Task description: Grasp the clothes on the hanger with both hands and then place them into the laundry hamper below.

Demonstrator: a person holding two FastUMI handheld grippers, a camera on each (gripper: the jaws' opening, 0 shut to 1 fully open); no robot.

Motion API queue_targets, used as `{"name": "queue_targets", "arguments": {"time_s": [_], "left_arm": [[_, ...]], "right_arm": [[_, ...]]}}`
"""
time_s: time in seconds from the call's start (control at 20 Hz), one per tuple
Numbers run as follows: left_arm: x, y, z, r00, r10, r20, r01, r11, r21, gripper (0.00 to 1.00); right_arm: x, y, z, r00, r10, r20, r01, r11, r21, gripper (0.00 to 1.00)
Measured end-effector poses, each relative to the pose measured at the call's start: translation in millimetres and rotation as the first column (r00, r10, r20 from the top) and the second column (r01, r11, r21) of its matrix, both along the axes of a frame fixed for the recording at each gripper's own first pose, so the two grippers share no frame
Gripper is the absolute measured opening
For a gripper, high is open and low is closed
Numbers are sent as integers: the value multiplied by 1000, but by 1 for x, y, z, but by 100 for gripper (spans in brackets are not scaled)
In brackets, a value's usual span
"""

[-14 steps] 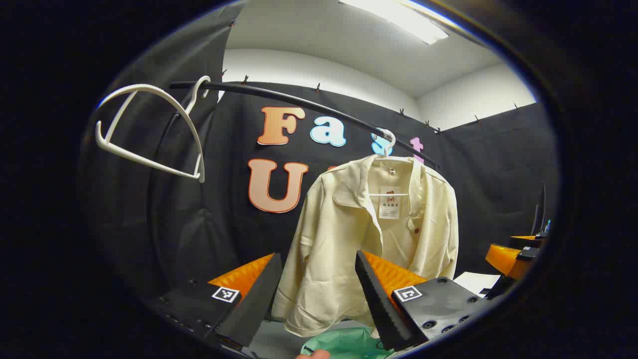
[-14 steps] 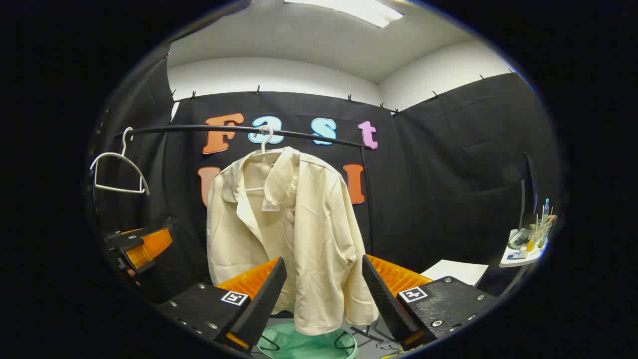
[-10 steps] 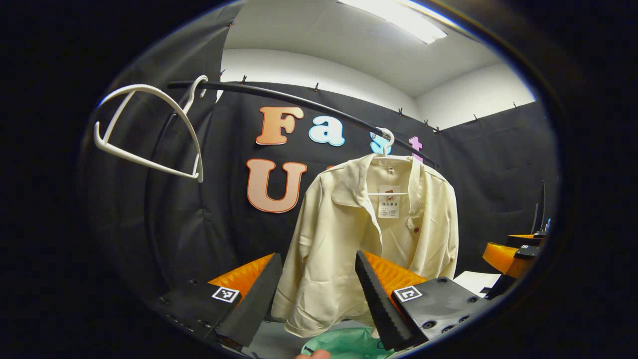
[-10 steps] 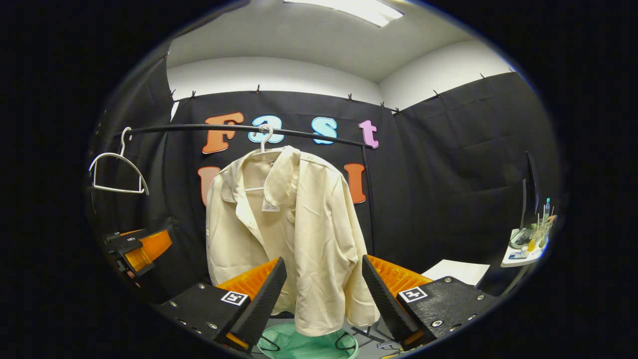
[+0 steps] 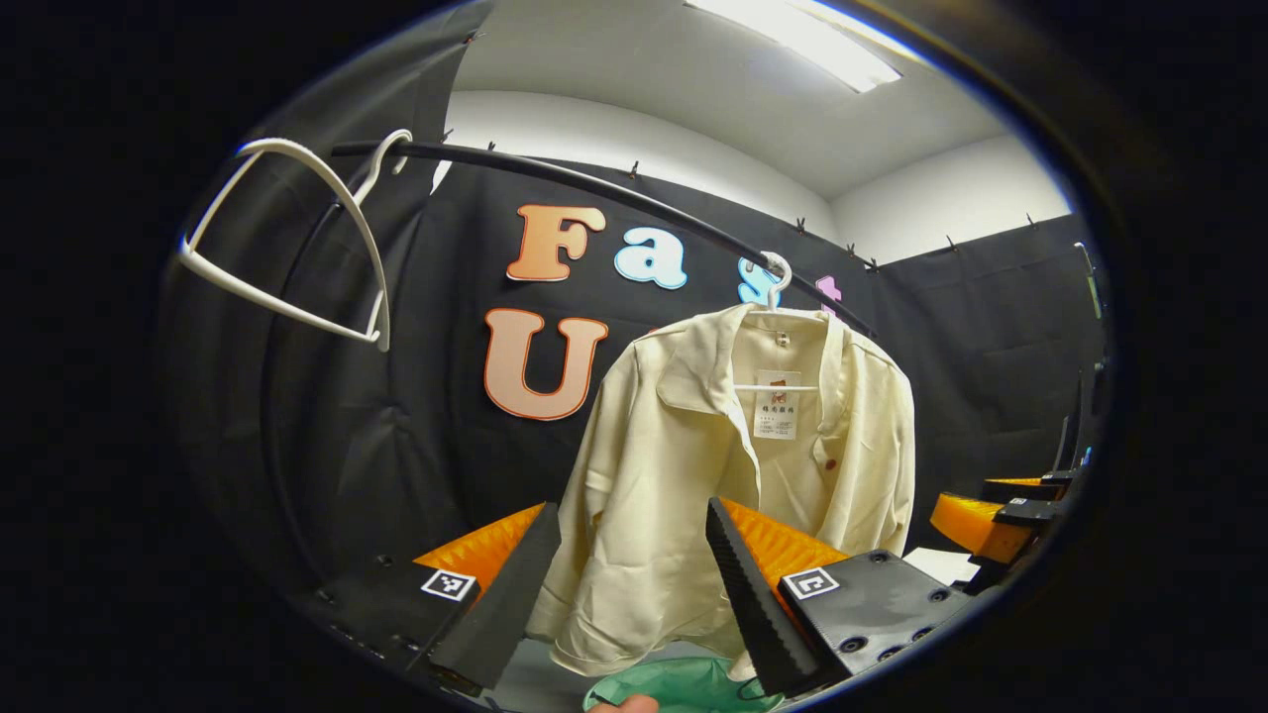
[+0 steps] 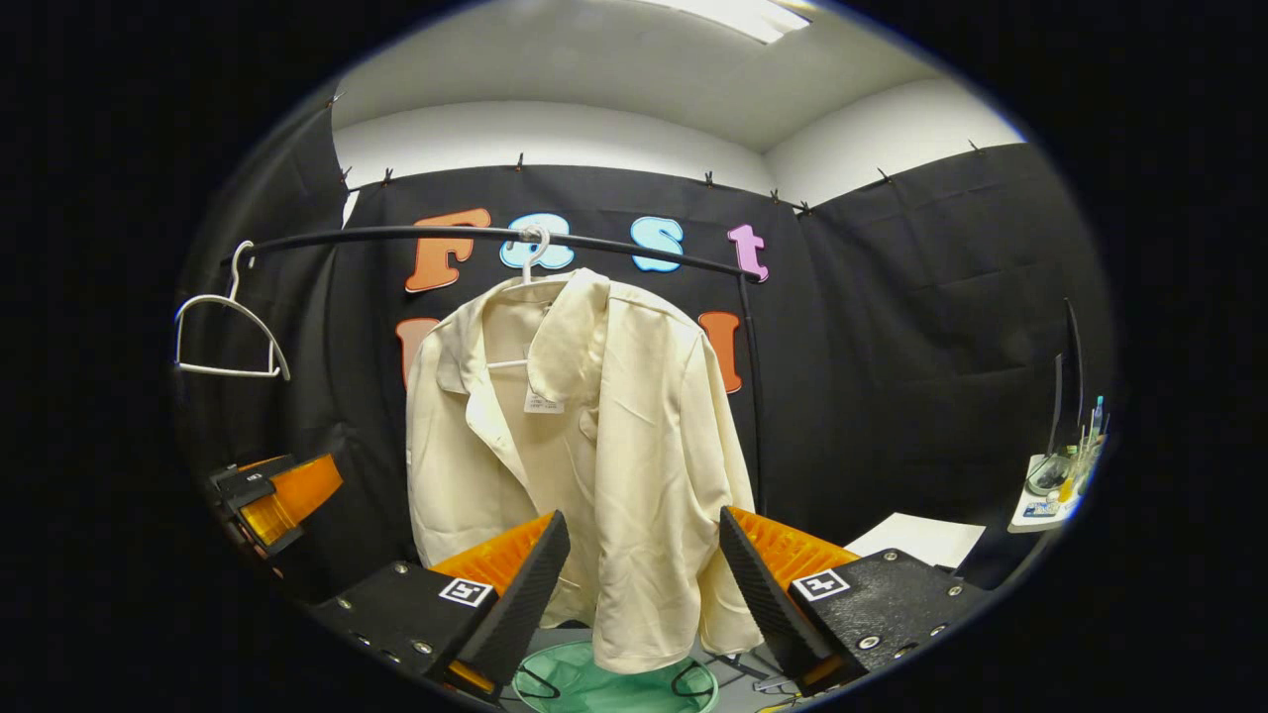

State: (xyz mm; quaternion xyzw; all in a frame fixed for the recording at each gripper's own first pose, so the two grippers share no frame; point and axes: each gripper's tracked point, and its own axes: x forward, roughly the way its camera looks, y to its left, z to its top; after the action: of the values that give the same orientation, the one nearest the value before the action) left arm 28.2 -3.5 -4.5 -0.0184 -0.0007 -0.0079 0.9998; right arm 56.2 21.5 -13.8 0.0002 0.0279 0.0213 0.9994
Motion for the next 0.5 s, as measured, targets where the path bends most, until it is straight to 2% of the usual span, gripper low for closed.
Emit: {"name": "queue_targets", "arguments": {"time_s": [0.25, 0.45, 0.5], "left_arm": [[12, -1, -1, 1000, -12, 8, 12, 1000, -3, 98], [18, 0, -8, 1000, -13, -3, 13, 1000, -4, 100], [20, 0, -11, 1000, -16, -7, 16, 1000, -5, 96]], "right_arm": [[27, 17, 6, 999, 31, 12, -31, 999, 13, 94], [78, 32, 1, 999, 36, 16, -35, 999, -39, 94], [94, 31, -2, 1000, 18, 22, -16, 998, -65, 94]]}}
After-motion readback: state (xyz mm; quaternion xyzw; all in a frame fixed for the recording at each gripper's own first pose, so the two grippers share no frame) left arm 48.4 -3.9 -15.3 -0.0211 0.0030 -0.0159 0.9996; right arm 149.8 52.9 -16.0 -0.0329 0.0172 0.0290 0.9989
